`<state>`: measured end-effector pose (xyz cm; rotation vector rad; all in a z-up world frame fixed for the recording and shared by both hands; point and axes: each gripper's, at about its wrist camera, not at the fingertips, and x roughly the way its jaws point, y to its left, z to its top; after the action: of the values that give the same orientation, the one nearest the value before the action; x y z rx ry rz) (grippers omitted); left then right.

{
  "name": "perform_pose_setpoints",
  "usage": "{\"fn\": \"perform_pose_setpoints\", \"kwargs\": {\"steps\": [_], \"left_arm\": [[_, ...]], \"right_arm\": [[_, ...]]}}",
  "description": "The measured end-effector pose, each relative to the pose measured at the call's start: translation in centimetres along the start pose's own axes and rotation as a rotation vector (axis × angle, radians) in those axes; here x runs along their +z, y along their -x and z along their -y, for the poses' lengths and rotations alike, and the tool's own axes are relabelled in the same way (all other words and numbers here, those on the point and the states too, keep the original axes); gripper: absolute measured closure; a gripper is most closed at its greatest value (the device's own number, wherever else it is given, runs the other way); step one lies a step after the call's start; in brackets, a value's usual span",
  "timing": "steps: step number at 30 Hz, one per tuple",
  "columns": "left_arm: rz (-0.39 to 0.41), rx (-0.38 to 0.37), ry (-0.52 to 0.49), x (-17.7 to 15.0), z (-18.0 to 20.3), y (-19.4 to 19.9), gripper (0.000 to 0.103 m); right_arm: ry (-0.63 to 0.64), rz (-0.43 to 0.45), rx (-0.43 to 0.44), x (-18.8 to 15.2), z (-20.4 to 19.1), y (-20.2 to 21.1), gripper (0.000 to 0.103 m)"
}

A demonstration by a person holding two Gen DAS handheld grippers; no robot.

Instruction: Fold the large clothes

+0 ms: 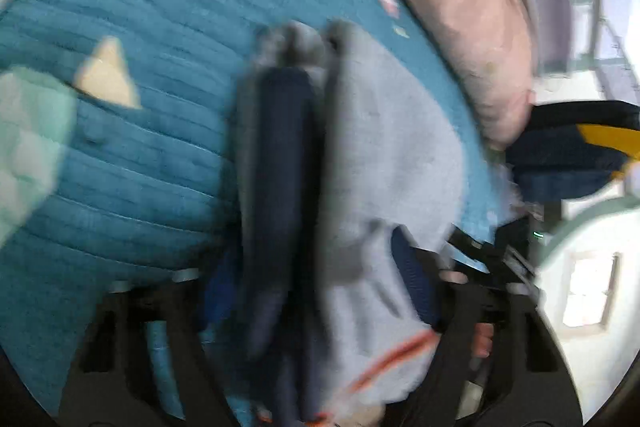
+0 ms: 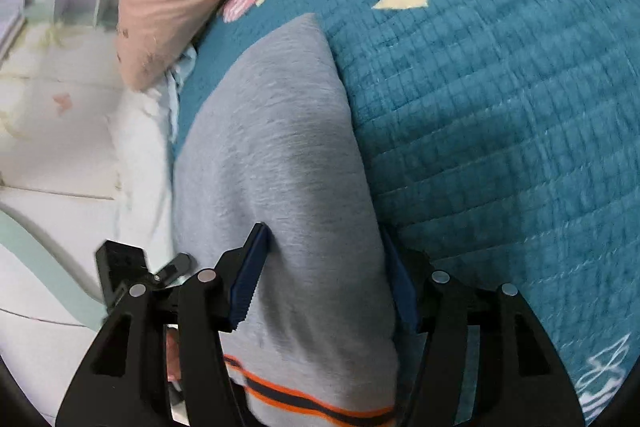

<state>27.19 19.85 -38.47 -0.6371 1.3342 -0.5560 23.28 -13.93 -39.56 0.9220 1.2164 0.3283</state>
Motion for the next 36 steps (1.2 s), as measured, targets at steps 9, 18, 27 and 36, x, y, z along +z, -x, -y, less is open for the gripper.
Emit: {"fn": "perform_pose_setpoints", "kwargs": {"steps": [9, 18, 27, 36], "left_arm": [[0.018, 0.003, 0.035, -0.8, -0.8, -0.2, 0.052], [0.023, 0.19, -0.133, -1.6, 4.3, -0.4, 0.073], [0.004, 0.137, -0.242, -4.0, 14.0, -3.1, 0.076], [0.011, 0.015, -0.383, -6.1, 31.3, -11.7, 0.076]], "right_arm": [[0.05, -0.001, -0.05, -2.6, -0.4, -0.2, 0.053], [0.09, 0.058, -0.017, -3.0, -2.9, 3.7, 0.076], [0.192, 0.174, -0.066, -0.6, -3.8, 13.0, 0.076], [0.243, 0.35, -0.193, 4.5, 1.4, 31.4, 0.076]]}}
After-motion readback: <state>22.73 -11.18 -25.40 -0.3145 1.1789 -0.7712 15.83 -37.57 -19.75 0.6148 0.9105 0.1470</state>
